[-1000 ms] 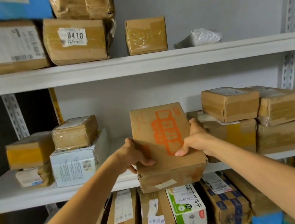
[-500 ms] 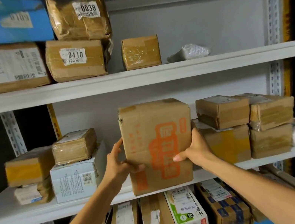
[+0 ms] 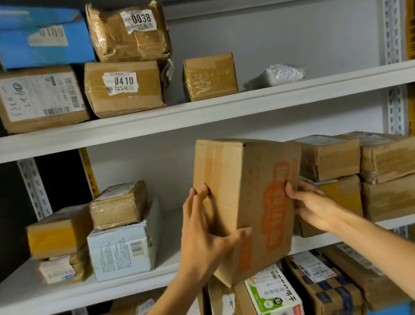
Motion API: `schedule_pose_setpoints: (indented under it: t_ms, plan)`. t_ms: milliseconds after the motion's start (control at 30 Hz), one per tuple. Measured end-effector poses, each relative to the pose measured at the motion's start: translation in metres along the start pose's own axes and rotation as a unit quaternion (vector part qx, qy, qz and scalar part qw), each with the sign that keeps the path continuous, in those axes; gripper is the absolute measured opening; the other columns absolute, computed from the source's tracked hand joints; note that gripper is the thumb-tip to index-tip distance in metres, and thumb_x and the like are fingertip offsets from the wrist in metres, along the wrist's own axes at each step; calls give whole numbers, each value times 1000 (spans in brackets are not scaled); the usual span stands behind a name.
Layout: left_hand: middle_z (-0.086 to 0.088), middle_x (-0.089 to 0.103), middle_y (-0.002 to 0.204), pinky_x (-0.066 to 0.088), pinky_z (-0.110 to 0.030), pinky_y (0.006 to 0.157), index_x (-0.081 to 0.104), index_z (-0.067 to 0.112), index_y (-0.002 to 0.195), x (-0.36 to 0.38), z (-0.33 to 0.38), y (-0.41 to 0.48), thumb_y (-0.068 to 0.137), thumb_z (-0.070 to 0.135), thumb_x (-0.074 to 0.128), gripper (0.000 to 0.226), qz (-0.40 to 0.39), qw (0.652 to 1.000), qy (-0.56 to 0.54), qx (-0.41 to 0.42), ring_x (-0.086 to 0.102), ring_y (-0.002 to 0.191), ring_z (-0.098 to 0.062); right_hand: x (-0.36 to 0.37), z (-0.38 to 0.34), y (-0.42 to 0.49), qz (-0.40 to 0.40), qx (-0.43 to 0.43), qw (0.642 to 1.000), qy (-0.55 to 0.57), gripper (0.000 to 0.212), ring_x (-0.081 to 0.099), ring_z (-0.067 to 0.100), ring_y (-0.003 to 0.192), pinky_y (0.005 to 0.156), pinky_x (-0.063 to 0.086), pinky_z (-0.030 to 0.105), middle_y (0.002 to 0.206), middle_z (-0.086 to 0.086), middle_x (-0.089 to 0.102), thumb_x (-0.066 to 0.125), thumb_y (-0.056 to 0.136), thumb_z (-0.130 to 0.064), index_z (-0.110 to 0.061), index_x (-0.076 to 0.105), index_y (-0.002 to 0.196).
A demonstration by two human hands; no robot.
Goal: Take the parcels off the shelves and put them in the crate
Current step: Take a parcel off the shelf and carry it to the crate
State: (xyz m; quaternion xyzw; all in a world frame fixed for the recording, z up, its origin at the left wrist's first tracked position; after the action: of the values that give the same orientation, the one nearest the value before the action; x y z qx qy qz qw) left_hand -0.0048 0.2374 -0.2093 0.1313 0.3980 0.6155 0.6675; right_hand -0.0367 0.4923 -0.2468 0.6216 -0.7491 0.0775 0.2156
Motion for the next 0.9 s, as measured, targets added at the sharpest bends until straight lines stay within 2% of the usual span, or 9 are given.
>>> schedule_pose_setpoints:
  t_ms: [100, 200, 267, 400, 533, 633, 700, 800, 900]
  plan:
    - [20, 26, 151, 23, -15, 105, 30, 30, 147, -2, -2, -2, 51, 66, 80, 114, 12, 1000, 3, 10, 18, 127, 26, 3, -3, -3, -2, -5, 1000, -10, 17, 65, 22, 97, 74, 50, 33, 107, 9, 71, 58, 89, -8, -11, 65, 104]
    - [16, 36, 150, 37, -32, 108, 34, 35, 146, -9, -15, 3, 52, 60, 84, 110, 8, 998, -47, -32, 37, 134, 0, 13, -14, -9, 6, -18, 998, -54, 39, 62, 23, 107, 87, 50, 38, 122, 10, 64, 68, 80, -16, -11, 62, 118]
    - [7, 53, 139, 53, -41, 93, 42, 35, 141, -17, -31, 11, 49, 58, 85, 104, -11, 983, -151, -105, 58, 118, -17, 18, -24, -15, 8, -24, 995, -100, 63, 55, 25, 120, 100, 43, 44, 130, 6, 61, 76, 70, -29, -13, 56, 127]
    - [-14, 71, 109, 59, -37, 72, 57, 12, 126, 0, -63, 5, 76, 53, 66, 66, -67, 858, -428, -276, 71, 90, -26, 54, -51, -30, -133, -53, 980, -139, 57, 67, 24, 100, 72, 55, 28, 105, 1, 73, 77, 62, -40, -24, 66, 115]
    - [-16, 72, 97, 59, -35, 65, 60, 9, 120, 18, -76, -8, 85, 49, 49, 54, -50, 793, -536, -286, 71, 80, -26, 73, -56, -37, -194, -74, 946, -249, 57, 65, 18, 107, 83, 50, 33, 116, 0, 69, 70, 69, -44, -46, 59, 126]
    - [-20, 64, 122, 57, -42, 79, 58, 13, 131, 10, -70, -2, 91, 61, 36, 67, -61, 822, -513, -238, 66, 104, -35, 68, -54, -38, -174, -89, 951, -241, 38, 68, 20, 96, 75, 52, 30, 99, 1, 73, 73, 72, -53, -48, 67, 109]
    - [-17, 63, 126, 52, -50, 91, 65, 20, 125, 0, -69, -1, 84, 75, 32, 76, -67, 855, -458, -233, 60, 115, -38, 63, -56, -36, -139, -90, 957, -237, 36, 70, 21, 92, 73, 52, 31, 92, 0, 74, 66, 68, -63, -39, 73, 94]
    - [-12, 70, 114, 47, -46, 93, 65, 20, 124, -21, -73, 3, 70, 89, 32, 94, -44, 898, -361, -246, 67, 101, -29, 60, -60, -29, -121, -76, 973, -181, 51, 68, 22, 94, 83, 50, 36, 98, 6, 73, 51, 73, -68, -28, 76, 92]
    - [-3, 72, 107, 40, -36, 85, 62, 38, 125, -28, -53, 13, 57, 99, 33, 96, -66, 943, -251, -211, 63, 86, -15, 61, -66, -25, -118, -70, 980, -142, 53, 58, 22, 99, 88, 41, 38, 103, 2, 70, 48, 75, -68, -33, 72, 107]
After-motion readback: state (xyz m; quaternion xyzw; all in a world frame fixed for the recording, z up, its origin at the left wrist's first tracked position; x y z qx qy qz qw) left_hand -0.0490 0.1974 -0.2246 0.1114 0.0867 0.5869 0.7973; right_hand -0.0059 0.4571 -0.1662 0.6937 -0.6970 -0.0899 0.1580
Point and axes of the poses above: each hand's wrist, its own y-axis towards the middle knuckle, its own x-axis out of the palm, z = x × y, the point moved 9 cm from there along y, towards the middle knuckle
